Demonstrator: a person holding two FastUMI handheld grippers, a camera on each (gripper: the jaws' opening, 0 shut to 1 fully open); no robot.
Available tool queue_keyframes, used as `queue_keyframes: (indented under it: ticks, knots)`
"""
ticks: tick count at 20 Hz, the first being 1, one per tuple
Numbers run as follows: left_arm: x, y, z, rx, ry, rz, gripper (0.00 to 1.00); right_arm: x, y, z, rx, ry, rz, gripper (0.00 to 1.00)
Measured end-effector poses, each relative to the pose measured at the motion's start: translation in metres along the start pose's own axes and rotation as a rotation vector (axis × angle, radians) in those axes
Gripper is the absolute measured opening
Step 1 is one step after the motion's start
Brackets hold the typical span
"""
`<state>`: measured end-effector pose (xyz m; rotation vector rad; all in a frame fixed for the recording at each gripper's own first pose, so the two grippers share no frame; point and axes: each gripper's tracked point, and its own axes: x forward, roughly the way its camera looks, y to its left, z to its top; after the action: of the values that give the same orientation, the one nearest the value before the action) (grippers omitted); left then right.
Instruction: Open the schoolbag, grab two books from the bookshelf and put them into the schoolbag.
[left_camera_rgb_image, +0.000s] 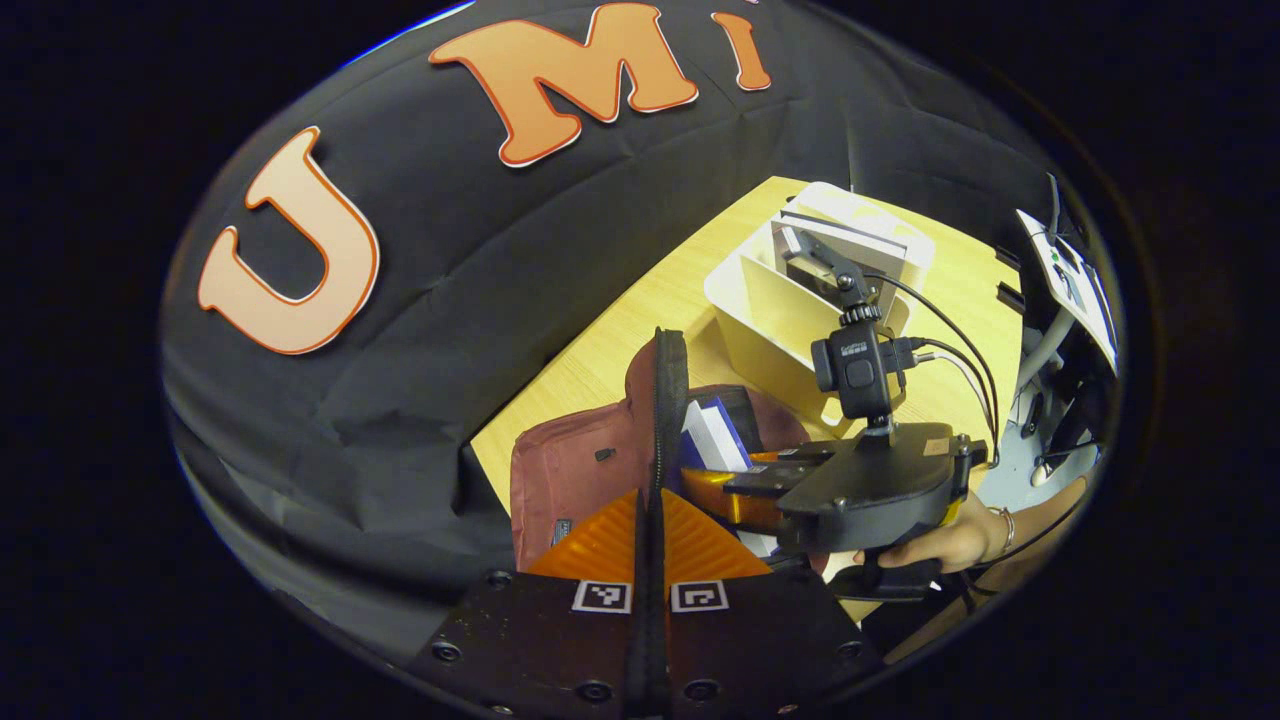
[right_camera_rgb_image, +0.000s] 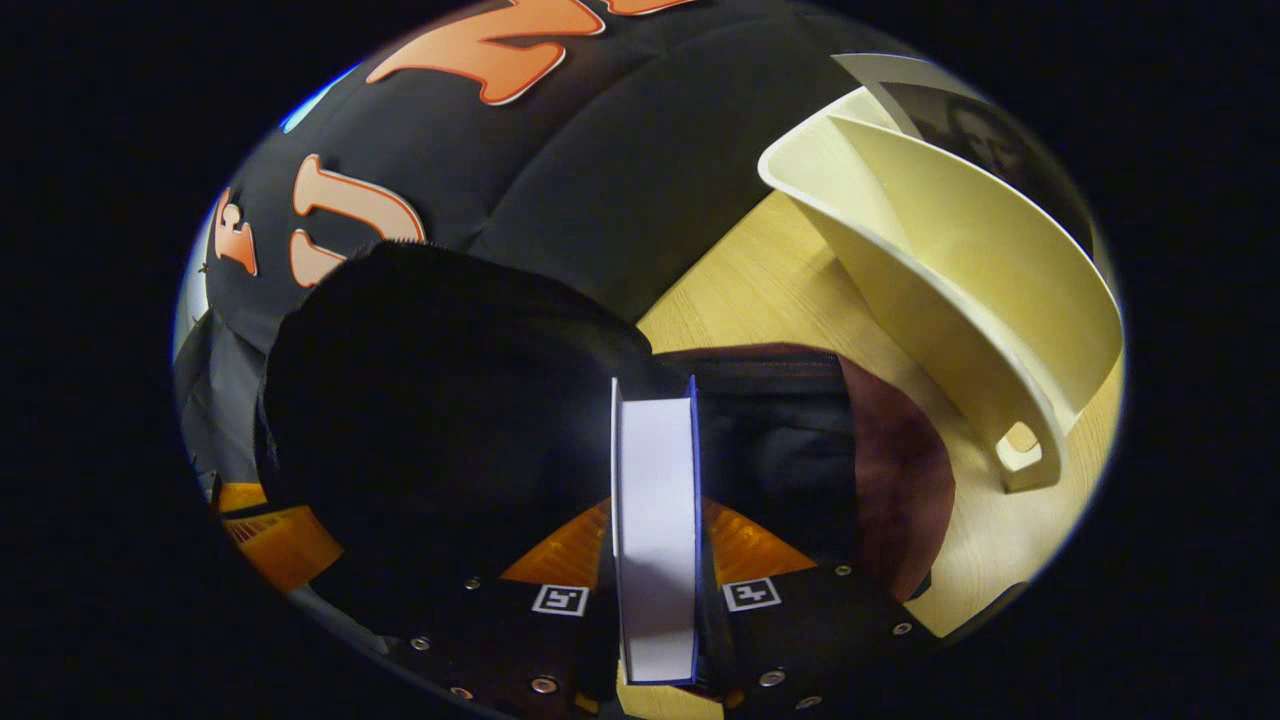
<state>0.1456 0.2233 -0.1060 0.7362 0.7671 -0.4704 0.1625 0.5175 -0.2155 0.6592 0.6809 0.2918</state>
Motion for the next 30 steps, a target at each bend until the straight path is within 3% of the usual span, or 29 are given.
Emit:
queue_keyframes:
  ticks: [2, 3, 6, 7, 19, 24, 30]
  knots:
    - [0.003, 0.002, -0.004, -0.010, 0.009, 0.001, 0.00, 0.002, -0.006, -0.014, -0.033, 0.054, -0.036, 0.38]
    - [0.003, 0.003, -0.005, -0.013, 0.010, 0.002, 0.00, 0.005, -0.011, -0.021, -0.044, 0.085, -0.057, 0.30]
    - [0.007, 0.001, -0.007, -0.008, 0.011, -0.003, 0.00, 0.001, -0.027, -0.025, -0.060, 0.129, -0.125, 0.77]
    - [0.005, 0.001, -0.008, -0.003, 0.013, 0.000, 0.00, -0.004, -0.031, -0.026, -0.066, 0.142, -0.143, 0.97]
    - [0.001, -0.016, -0.009, 0.006, -0.005, -0.024, 0.00, -0.024, -0.034, -0.016, -0.113, 0.234, -0.258, 0.97]
    - [0.002, -0.007, -0.018, -0.032, -0.012, -0.024, 0.00, -0.041, -0.032, -0.004, -0.190, 0.246, -0.233, 0.98]
    - [0.000, -0.010, -0.020, -0.056, -0.034, -0.041, 0.01, -0.095, -0.034, 0.028, -0.343, 0.197, -0.167, 0.98]
